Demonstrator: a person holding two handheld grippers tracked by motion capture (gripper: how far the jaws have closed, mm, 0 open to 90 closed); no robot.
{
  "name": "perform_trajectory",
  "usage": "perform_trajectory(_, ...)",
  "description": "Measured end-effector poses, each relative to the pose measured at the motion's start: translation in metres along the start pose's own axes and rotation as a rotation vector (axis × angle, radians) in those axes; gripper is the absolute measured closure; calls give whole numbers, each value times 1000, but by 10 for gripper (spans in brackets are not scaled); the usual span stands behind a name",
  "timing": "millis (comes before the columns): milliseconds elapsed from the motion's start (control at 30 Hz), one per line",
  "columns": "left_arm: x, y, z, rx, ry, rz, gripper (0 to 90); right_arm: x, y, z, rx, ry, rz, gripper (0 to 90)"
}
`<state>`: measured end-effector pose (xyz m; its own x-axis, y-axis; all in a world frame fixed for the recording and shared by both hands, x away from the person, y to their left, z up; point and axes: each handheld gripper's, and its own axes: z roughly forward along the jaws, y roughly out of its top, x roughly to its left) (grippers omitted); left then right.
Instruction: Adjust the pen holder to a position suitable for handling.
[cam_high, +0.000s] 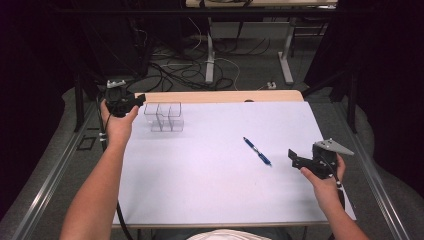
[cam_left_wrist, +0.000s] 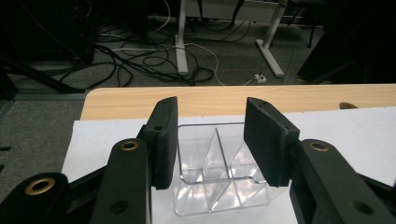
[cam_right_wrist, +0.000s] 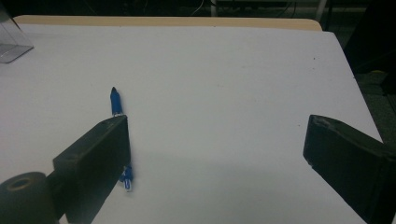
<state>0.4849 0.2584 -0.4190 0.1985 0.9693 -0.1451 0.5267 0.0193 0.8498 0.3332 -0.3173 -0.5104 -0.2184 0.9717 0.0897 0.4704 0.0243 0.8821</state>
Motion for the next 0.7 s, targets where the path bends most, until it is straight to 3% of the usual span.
perform_trajectory(167, 2, -1, 11, 41, -1, 16, 576, 1, -1, 1, 3, 7, 8, 71)
perform_trajectory(433, 3, -5, 26, 64, 30, 23, 583, 0, -1, 1, -1, 7, 8, 73)
perform_trajectory(700, 8, -8, 37, 101, 41, 8, 632, 1, -1, 1, 6, 8, 3, 73)
